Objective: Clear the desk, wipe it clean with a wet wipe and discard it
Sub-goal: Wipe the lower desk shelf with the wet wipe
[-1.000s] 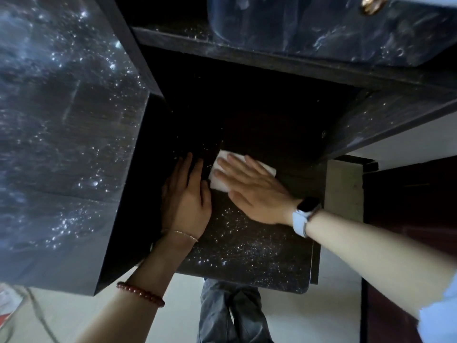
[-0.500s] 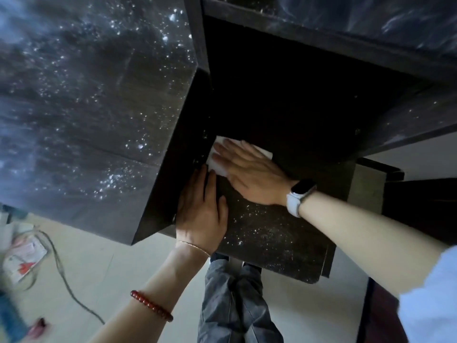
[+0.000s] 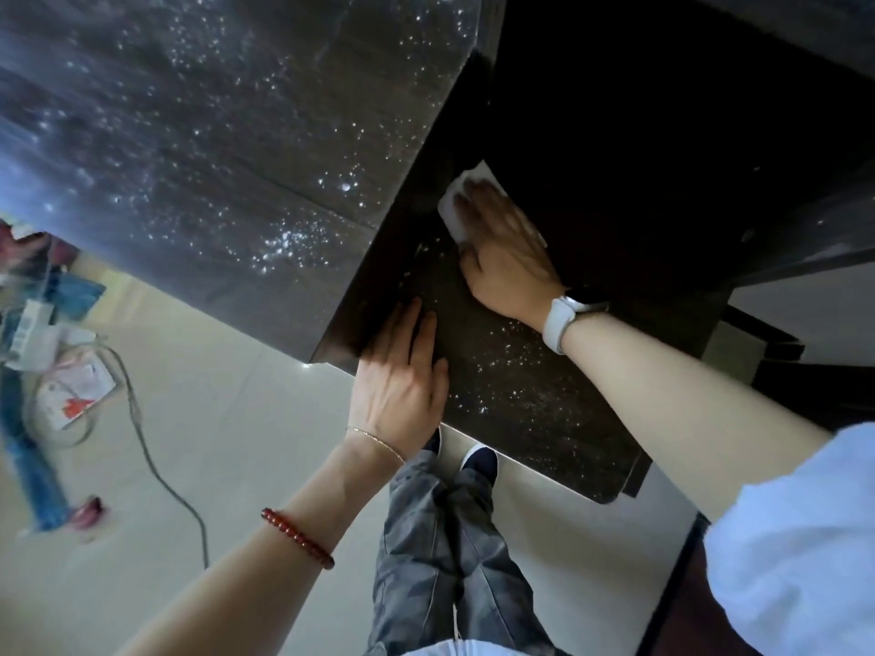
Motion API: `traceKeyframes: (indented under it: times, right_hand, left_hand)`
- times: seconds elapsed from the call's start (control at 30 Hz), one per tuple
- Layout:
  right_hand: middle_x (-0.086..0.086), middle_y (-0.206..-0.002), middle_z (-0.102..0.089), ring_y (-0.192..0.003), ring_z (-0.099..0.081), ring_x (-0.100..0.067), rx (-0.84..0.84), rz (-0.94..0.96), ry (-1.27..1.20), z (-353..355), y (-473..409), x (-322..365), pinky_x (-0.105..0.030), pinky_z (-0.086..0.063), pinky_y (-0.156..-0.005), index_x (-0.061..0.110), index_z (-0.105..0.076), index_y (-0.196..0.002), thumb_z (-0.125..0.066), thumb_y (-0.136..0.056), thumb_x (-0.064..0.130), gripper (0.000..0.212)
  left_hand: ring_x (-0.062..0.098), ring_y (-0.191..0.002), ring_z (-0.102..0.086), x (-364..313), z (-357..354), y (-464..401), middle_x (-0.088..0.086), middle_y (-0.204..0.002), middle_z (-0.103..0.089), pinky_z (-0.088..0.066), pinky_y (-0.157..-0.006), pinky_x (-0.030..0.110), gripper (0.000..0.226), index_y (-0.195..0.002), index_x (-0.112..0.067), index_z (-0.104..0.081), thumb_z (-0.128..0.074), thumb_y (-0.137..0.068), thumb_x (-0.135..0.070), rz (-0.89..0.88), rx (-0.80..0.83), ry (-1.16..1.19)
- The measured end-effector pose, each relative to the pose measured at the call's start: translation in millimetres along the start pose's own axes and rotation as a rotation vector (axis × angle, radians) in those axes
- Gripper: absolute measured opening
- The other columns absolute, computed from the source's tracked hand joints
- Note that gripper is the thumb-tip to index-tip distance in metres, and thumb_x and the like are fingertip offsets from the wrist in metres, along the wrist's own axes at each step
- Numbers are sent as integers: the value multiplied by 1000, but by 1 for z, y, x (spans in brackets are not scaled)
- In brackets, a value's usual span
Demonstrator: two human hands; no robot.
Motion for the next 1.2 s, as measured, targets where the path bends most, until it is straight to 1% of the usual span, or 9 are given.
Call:
traceKeyframes:
  times: [0.23, 0.33, 0.43, 0.5, 0.67, 0.73, 0.93, 1.1, 1.2]
  right_hand:
    - [-19, -151, -22, -141, -14, -29, -49, -88, -29, -1, -10, 7, -32, -4, -114, -2, -19, -142, -40, -86, 15, 62]
    - [-17, -145, -35, -137, -27, -30, 60, 164, -10, -17, 25, 33, -32, -10, -112, 2, -35, -137, -37, -79, 15, 60]
    - [-11, -149, -32, -139, -25, -24, 207, 404, 92, -37, 57, 51, -24, 1, -112, 7, -33, -140, -26, -84, 19, 57]
    - [-15, -150, -29, -140, -20, -26, 129, 296, 92, -24, 31, 33, -20, 6, -112, 5, -29, -141, -33, -89, 12, 52]
    - [-11, -156, -7, -143, -2, -22, 59, -114, 33, -6, -13, -4, -33, 2, -116, 6, -8, -145, -33, -95, 13, 57]
    - [-10, -156, -6, -143, -1, -22, 53, -99, 12, -14, 4, 15, -33, 4, -115, 6, -7, -145, -34, -94, 15, 58]
    - [-3, -154, -18, -143, -10, -15, 156, 283, 57, -29, 51, 55, -25, 3, -113, 16, -23, -144, -38, -90, 11, 56]
    - [-5, -152, -24, -142, -14, -18, 32, -86, -46, -5, 6, 18, -31, -2, -115, 13, -31, -141, -42, -90, 10, 52]
    - [-10, -152, -22, -142, -12, -21, 41, -54, -8, -19, 22, 38, -34, -1, -117, 8, -26, -142, -43, -88, 11, 56]
  left_hand:
    - [33, -122, -37, 9, 0, 14, 26, -128, -51, -28, -103, 39, 48, -123, 5, -48, -37, -88, -25, 27, -23, 10]
    - [36, -122, -41, 6, 1, 20, 26, -127, -51, -28, -103, 39, 47, -122, 5, -49, -38, -87, -25, 20, -2, -4]
    - [37, -121, -47, 11, 1, 32, 25, -128, -52, -28, -104, 38, 46, -121, 3, -50, -37, -87, -25, 41, 41, -44]
    - [36, -124, -45, 16, -2, 39, 22, -132, -49, -24, -106, 39, 48, -125, 1, -49, -35, -87, -26, 43, 80, -89]
    - [35, -131, -37, 20, -10, 47, 19, -139, -43, -24, -112, 45, 52, -132, -4, -41, -32, -89, -30, 8, 126, -168]
    - [36, -130, -38, 21, -9, 50, 19, -138, -45, -27, -110, 47, 51, -131, -3, -43, -33, -88, -28, 16, 118, -147]
    - [38, -122, -47, 27, -4, 65, 22, -131, -51, -40, -99, 54, 48, -123, -1, -51, -37, -83, -22, 86, 112, -83]
    - [39, -122, -47, 37, -2, 71, 21, -131, -51, -38, -97, 55, 47, -125, -4, -49, -34, -85, -24, 122, 110, -109]
    - [36, -127, -42, 43, -5, 73, 19, -136, -47, -34, -101, 53, 48, -130, -8, -46, -35, -86, -23, 126, 125, -106]
Point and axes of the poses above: each hand's wrist, its own y-axis away from the middle knuckle, its own z-axis out of the back of the hand, x = y × z, the point moved 9 cm from there along -y, towards the middle knuckle
